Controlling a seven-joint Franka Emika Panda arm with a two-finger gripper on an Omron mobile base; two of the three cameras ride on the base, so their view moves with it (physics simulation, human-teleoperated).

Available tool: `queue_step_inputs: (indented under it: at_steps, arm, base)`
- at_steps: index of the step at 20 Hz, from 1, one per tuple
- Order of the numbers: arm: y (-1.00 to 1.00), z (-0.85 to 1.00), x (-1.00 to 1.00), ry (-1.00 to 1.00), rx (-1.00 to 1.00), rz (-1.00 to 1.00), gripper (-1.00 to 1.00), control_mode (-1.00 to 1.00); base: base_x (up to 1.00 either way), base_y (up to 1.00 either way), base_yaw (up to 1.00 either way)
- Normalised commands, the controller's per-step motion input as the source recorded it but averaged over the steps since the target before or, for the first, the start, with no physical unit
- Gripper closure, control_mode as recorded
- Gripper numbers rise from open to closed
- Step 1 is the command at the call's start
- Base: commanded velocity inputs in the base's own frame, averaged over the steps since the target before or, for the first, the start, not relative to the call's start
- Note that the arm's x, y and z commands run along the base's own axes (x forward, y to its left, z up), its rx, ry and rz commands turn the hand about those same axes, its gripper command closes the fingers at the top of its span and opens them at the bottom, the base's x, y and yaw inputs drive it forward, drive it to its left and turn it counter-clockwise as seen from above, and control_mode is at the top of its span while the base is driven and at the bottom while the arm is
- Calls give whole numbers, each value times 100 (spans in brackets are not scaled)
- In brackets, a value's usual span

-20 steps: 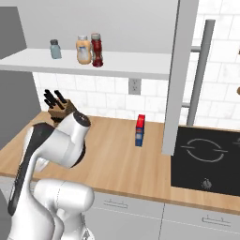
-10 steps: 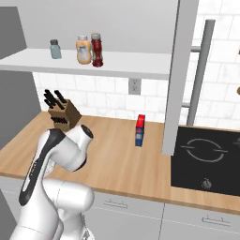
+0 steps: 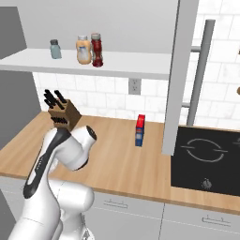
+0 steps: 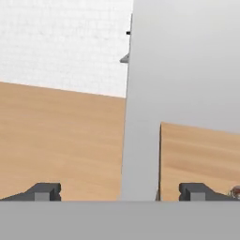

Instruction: Put the shaker and condiment bottle from the counter next to their counterparts in the cabinet.

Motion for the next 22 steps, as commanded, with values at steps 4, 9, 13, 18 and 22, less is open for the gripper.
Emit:
queue_step_inputs:
  at_steps: [4, 9, 13, 18, 22]
  arm:
    - [28, -58, 32, -1, 17, 0, -100, -100]
    - [32, -61, 17, -5, 5, -1, -100, -100]
    - [4, -54, 0, -13, 0, -8, -100, -100]
    - [4, -47, 1, -7, 7, -14, -100, -100]
    - [18, -54, 0, 0, 9, -15, -100, -100]
  base:
    - [0, 0, 0]
    - [0, 0, 0]
    - [0, 0, 0]
    - [0, 0, 0]
    - [0, 0, 0]
